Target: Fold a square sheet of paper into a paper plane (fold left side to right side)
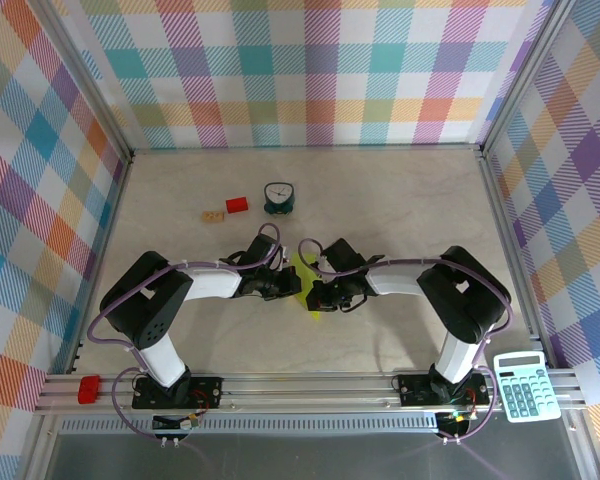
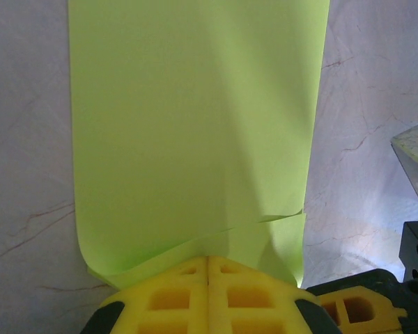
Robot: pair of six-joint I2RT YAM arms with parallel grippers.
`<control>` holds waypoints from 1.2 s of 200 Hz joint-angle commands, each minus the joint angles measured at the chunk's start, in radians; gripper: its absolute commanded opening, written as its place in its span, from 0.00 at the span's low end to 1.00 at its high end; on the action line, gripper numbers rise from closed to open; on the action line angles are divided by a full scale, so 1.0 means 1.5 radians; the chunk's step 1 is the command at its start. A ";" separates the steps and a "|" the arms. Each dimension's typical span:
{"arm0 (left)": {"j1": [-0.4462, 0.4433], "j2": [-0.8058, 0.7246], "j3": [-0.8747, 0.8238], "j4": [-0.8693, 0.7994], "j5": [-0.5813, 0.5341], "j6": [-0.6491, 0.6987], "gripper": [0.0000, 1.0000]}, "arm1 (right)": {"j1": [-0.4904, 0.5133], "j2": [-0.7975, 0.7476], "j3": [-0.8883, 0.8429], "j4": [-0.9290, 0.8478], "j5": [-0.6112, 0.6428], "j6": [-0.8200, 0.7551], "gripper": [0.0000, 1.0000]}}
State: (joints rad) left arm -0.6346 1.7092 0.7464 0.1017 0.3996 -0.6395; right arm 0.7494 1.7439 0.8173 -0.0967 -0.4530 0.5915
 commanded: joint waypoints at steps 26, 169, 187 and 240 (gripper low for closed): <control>-0.003 -0.036 0.004 -0.029 -0.033 0.004 0.02 | -0.003 0.011 -0.051 -0.024 0.038 0.001 0.00; -0.047 -0.060 -0.124 0.225 0.001 -0.024 0.03 | -0.003 0.050 -0.057 -0.057 0.085 -0.014 0.00; -0.048 -0.049 -0.112 0.203 -0.009 -0.013 0.03 | -0.003 0.050 -0.054 -0.061 0.085 -0.015 0.00; -0.049 -0.024 -0.085 0.144 -0.036 -0.005 0.00 | -0.003 0.050 -0.052 -0.074 0.087 -0.020 0.00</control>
State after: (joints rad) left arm -0.7002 1.6596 0.5858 0.3851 0.3794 -0.6655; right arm 0.7452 1.7451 0.7811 -0.0444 -0.4648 0.5869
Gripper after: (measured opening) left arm 0.050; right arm 0.050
